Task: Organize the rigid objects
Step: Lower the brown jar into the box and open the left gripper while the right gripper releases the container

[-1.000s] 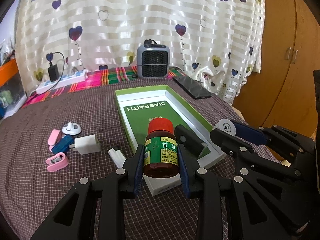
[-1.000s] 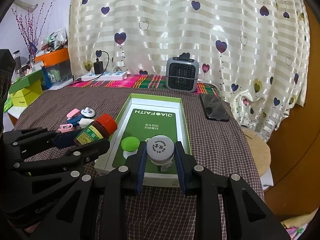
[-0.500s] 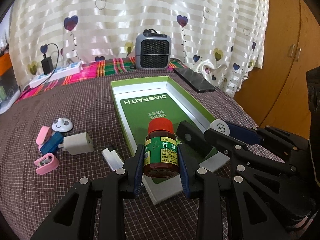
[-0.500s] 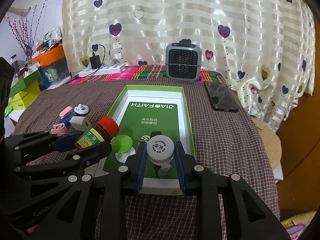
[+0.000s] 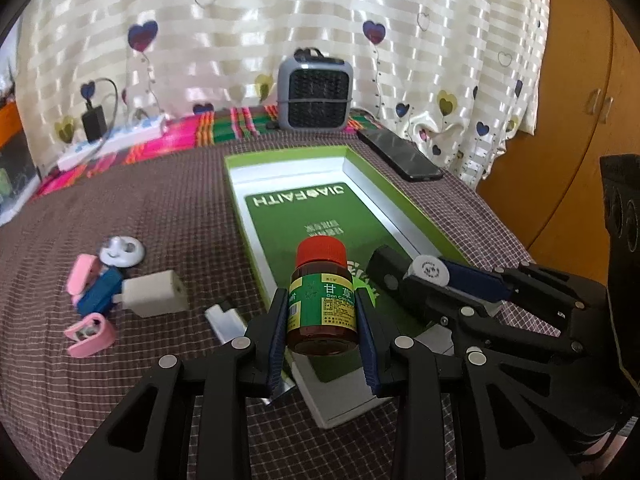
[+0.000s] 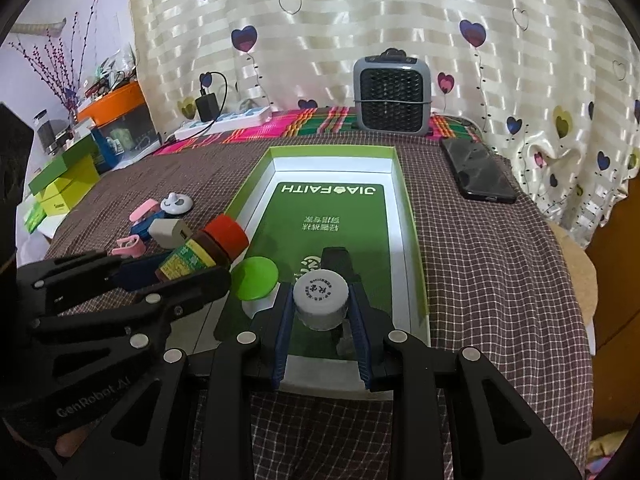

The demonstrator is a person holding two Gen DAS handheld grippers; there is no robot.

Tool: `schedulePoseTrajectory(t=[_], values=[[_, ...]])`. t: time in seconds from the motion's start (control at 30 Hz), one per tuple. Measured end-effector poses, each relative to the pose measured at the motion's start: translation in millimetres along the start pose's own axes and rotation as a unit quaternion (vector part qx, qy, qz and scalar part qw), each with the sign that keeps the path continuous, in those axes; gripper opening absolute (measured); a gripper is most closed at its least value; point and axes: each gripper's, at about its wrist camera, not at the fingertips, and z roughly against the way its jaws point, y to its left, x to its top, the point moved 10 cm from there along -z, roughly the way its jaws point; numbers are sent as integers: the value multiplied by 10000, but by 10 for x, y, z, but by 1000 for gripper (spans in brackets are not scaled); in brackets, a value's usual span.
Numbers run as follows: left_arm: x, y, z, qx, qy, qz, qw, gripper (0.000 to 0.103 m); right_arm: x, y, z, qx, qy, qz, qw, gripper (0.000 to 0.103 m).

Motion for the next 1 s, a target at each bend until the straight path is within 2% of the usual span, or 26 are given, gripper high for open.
schedulePoseTrajectory(t=[0.1, 0.53, 0.77, 1.0], values=[[17, -7, -80, 62, 20, -43, 10000, 31, 23, -46, -26, -42, 15, 9, 10000, 29], [127, -23, -190, -104, -8, 48, 9999, 31, 42, -201, -136, 37, 95, -158, 9998, 29], [131, -30, -169, -118, -55, 42, 9999, 31, 49, -202, -125, -157, 71, -36, 9998, 30], [148, -38, -104, -179, -142, 67, 9997, 37, 72, -251, -51, -302, -58, -49, 9995, 40]])
